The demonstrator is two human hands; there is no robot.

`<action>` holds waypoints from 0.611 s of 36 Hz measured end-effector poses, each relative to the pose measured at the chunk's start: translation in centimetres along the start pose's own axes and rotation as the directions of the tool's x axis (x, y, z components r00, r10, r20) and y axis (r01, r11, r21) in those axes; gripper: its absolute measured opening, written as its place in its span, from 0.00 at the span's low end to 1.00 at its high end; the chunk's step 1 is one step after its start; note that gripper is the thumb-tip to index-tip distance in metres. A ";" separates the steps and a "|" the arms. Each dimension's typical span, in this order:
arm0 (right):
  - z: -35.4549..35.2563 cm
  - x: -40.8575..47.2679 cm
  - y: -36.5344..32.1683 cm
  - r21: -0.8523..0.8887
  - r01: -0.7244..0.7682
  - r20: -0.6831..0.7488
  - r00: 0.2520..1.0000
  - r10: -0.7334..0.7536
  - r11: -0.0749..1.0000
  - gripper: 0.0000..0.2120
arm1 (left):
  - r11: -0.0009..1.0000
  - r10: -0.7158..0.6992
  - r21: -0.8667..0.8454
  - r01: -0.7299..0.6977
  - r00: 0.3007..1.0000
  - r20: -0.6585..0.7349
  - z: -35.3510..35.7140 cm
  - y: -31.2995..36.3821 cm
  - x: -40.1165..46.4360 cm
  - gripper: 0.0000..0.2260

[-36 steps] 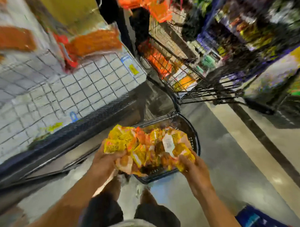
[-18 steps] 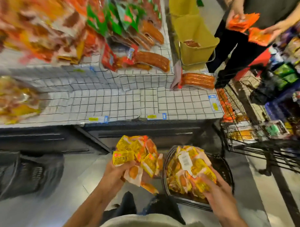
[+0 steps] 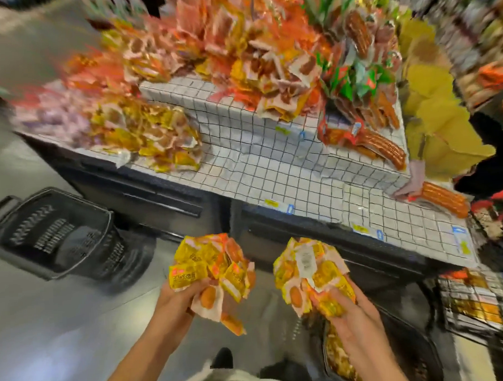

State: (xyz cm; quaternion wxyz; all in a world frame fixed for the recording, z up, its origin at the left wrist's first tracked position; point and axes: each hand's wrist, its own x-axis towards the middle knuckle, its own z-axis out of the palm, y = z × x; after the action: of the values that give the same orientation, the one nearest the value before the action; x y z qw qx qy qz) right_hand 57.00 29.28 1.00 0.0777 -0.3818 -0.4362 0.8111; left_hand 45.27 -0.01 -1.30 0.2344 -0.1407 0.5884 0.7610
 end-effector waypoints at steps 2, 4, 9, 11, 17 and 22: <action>2.2 0.3 1.0 -0.032 -0.006 0.038 0.999 0.007 0.999 0.20 | 1.000 0.010 -0.014 -0.010 1.000 0.004 -2.3 1.0 -0.1 0.19; 4.3 0.6 1.8 -0.048 -0.014 0.062 0.998 0.017 0.999 0.20 | 0.999 0.011 -0.032 -0.011 1.000 -0.001 -4.1 2.0 0.1 0.23; 8.8 1.3 2.4 -0.004 -0.056 0.083 0.995 0.056 0.998 0.21 | 0.994 0.048 -0.089 -0.057 0.993 -0.106 -7.8 3.2 1.7 0.18; 10.2 1.8 2.1 0.001 -0.068 0.102 0.992 0.068 0.998 0.22 | 0.990 0.051 -0.124 -0.068 0.990 -0.134 -8.6 3.7 2.7 0.15; 13.5 4.8 0.4 -0.041 -0.051 0.170 0.984 0.057 0.998 0.21 | 0.988 0.054 -0.136 -0.074 0.988 -0.142 -8.6 5.9 6.9 0.18; 16.0 9.1 -1.5 -0.067 -0.052 0.144 0.988 0.061 0.996 0.21 | 0.991 0.044 -0.120 -0.064 0.986 -0.159 -6.9 8.0 11.4 0.17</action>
State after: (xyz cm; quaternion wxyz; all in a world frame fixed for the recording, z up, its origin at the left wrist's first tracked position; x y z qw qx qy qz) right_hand 39.36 24.04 2.38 0.0105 -0.3361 -0.4549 0.8246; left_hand 30.96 -6.02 -2.05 0.1578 -0.1980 0.5597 0.7891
